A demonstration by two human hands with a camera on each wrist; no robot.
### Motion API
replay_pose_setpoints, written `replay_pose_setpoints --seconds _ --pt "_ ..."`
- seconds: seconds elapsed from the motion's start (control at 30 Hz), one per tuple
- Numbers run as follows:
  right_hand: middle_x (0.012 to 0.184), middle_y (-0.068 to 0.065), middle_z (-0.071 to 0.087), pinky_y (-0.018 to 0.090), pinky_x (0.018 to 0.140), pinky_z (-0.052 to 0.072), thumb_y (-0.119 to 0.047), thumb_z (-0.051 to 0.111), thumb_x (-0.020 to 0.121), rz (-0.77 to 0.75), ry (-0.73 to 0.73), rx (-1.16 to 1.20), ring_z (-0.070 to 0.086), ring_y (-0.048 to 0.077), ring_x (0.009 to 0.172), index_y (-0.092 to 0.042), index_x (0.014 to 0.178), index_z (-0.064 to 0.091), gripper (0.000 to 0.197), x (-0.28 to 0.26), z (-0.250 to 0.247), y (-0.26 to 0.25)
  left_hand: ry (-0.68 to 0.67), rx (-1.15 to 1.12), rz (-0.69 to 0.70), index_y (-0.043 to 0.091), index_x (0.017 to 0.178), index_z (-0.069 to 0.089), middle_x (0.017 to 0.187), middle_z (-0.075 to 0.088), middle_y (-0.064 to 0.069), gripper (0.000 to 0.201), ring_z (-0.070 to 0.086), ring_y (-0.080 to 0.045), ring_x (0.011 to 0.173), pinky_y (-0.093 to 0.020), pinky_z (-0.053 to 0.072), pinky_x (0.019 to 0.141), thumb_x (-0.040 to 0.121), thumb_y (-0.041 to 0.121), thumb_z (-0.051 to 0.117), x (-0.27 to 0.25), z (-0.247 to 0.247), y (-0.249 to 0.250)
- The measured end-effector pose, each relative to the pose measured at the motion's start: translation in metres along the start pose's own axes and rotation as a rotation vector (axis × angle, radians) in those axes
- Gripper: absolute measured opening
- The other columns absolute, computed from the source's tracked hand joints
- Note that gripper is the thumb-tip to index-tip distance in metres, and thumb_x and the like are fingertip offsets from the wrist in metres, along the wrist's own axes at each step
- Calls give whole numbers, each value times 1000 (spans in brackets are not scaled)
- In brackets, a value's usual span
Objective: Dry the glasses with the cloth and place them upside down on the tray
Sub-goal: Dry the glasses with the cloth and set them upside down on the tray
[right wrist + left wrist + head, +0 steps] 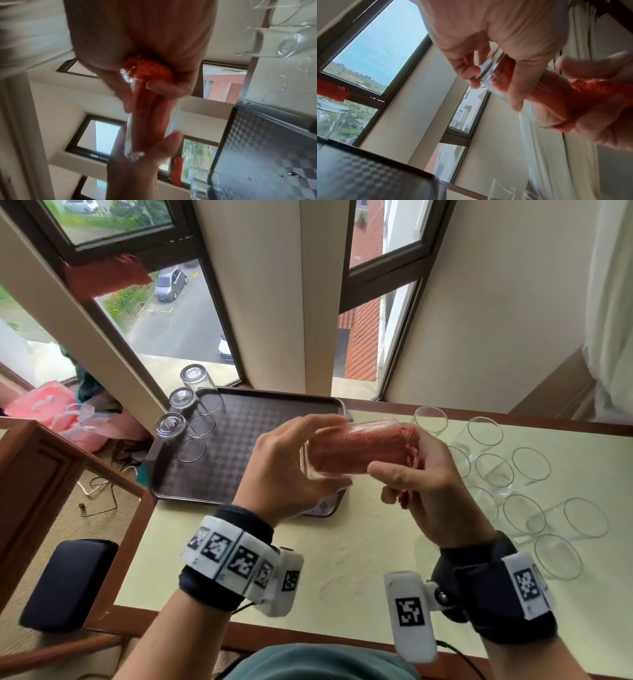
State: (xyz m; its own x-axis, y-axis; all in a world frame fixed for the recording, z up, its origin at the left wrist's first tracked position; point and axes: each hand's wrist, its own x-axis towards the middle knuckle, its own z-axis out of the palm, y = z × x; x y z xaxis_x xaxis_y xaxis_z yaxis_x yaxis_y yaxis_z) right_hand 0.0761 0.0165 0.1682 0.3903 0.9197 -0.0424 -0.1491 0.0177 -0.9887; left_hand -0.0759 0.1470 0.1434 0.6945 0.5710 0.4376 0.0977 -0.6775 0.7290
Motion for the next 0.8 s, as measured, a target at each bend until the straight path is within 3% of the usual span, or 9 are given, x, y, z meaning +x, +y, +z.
replay_pose_setpoints --seconds 0.13,0.2,0.27,0.33,0.43,0.5,0.6,0.73,0.8 --pt "75 -10 69 24 50 48 3 77 73 -5 100 22 57 15 65 -16 95 62 33 0 2 4 24 158 104 17 121 64 110 70 -1 57 69 -15 93 -36 59 80 68 33 81 4 4 -4" --pt "71 -7 69 18 49 49 17 70 69 -59 142 46 60 9 62 -12 89 63 36 0 1 7 -89 -140 -120 16 124 61 112 71 0 68 72 -12 92 -32 61 79 65 34 89 3 2 -1" --pt "68 -8 69 13 48 48 33 58 69 -73 158 53 63 3 61 -8 85 62 45 -1 -1 7 -234 -610 -457 16 124 61 103 73 -2 77 71 -11 75 -23 59 63 57 40 91 4 -1 7" --pt "68 -9 70 10 48 47 35 56 70 -78 129 17 64 1 61 -8 86 61 46 -3 -1 7 -217 -707 -541 17 115 67 90 74 -2 71 67 -11 62 -18 53 51 54 43 93 4 -1 5" --pt "73 -6 70 22 52 47 -2 76 73 -64 94 -24 61 8 60 -13 94 62 28 -4 1 7 -110 -473 -379 12 119 68 100 74 -4 67 74 -13 76 -22 59 64 59 27 96 3 0 6" --pt "79 -4 71 36 56 44 -30 78 66 16 96 -13 58 19 62 -18 97 64 36 -2 1 6 -61 -215 -161 10 123 67 111 74 -3 70 73 -11 95 -27 61 80 61 21 96 2 4 2" --pt "73 -4 69 34 53 42 -4 79 74 5 157 -32 54 22 59 -17 90 67 24 4 5 6 -79 -80 -50 13 127 63 117 72 -1 77 70 -13 105 -39 59 91 59 27 96 1 6 -12" --pt "67 -6 68 17 43 45 25 64 71 -58 176 63 61 6 58 -15 77 69 40 9 8 6 -212 -597 -480 13 125 60 99 74 -2 82 72 -13 71 -27 60 61 58 49 90 1 -2 -5" --pt "68 -8 69 14 43 46 28 61 71 -67 150 89 63 4 61 -16 77 69 45 8 7 7 -210 -692 -558 8 114 65 83 72 -1 73 63 -11 54 -19 52 48 59 51 88 1 -4 -3"
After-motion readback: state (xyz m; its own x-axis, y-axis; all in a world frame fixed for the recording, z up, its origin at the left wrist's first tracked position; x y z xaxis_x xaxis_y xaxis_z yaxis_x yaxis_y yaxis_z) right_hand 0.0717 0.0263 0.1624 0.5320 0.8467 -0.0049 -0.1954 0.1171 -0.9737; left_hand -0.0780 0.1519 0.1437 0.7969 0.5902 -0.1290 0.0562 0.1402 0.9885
